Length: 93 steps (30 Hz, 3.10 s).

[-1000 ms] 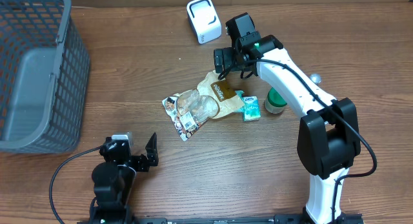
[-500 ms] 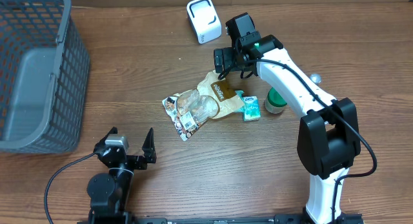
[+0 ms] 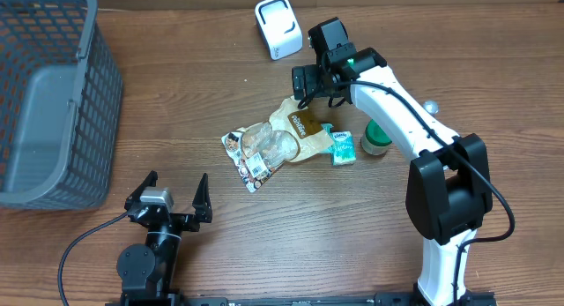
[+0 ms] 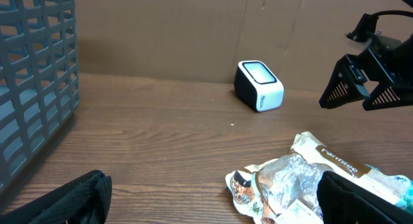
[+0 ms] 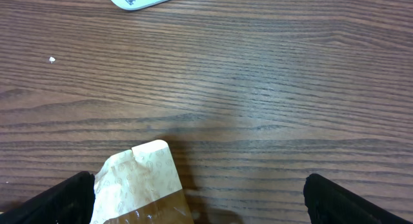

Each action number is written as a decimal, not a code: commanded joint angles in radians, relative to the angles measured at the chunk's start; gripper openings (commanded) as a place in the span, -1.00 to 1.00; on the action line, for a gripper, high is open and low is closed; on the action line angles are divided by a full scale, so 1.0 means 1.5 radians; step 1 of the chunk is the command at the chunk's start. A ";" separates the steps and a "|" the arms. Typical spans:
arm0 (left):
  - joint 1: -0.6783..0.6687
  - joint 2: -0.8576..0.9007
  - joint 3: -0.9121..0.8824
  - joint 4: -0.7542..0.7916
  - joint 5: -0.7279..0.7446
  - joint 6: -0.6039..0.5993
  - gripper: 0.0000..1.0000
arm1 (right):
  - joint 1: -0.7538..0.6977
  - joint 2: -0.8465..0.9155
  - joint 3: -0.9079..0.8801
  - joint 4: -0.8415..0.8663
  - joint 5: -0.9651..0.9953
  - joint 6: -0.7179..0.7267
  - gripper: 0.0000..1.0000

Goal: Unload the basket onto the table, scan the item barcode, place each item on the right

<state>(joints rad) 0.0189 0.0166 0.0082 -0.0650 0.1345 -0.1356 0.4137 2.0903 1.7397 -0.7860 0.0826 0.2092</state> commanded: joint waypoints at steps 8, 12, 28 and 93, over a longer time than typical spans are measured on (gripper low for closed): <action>-0.006 -0.009 -0.002 -0.004 0.005 -0.005 0.99 | -0.001 -0.001 -0.004 0.002 0.004 0.000 1.00; -0.006 -0.009 -0.002 -0.004 0.005 -0.005 0.99 | -0.001 -0.001 -0.004 0.002 0.004 0.000 1.00; -0.006 -0.009 -0.002 -0.004 0.003 -0.005 0.99 | -0.001 -0.001 -0.004 0.002 0.004 0.000 1.00; -0.006 -0.008 -0.002 -0.002 -0.008 -0.005 0.99 | 0.005 -0.020 -0.004 0.002 0.004 0.000 1.00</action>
<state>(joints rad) 0.0189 0.0166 0.0082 -0.0647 0.1333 -0.1356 0.4141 2.0903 1.7397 -0.7868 0.0826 0.2089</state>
